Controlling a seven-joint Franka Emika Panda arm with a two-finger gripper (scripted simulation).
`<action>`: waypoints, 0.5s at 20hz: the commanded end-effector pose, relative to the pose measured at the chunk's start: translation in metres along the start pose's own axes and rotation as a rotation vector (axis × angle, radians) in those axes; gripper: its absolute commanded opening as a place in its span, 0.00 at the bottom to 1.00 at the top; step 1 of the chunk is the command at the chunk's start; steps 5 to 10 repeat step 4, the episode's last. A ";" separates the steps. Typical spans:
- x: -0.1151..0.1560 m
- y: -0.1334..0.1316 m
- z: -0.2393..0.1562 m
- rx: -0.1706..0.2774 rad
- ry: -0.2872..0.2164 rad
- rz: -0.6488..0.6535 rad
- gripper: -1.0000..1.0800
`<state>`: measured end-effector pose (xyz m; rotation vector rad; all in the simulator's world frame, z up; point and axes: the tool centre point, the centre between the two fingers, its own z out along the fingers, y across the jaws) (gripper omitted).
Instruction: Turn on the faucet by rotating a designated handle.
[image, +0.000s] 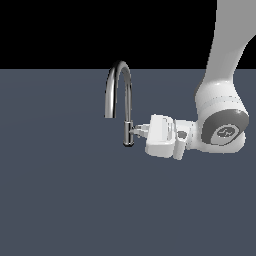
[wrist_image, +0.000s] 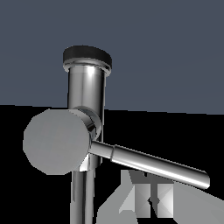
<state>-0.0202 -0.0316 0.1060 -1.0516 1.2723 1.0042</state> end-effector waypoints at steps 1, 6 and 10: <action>0.030 0.015 -0.007 0.010 0.011 0.034 0.00; 0.042 0.020 -0.009 0.012 0.012 0.039 0.00; 0.042 0.020 -0.009 0.012 0.012 0.039 0.00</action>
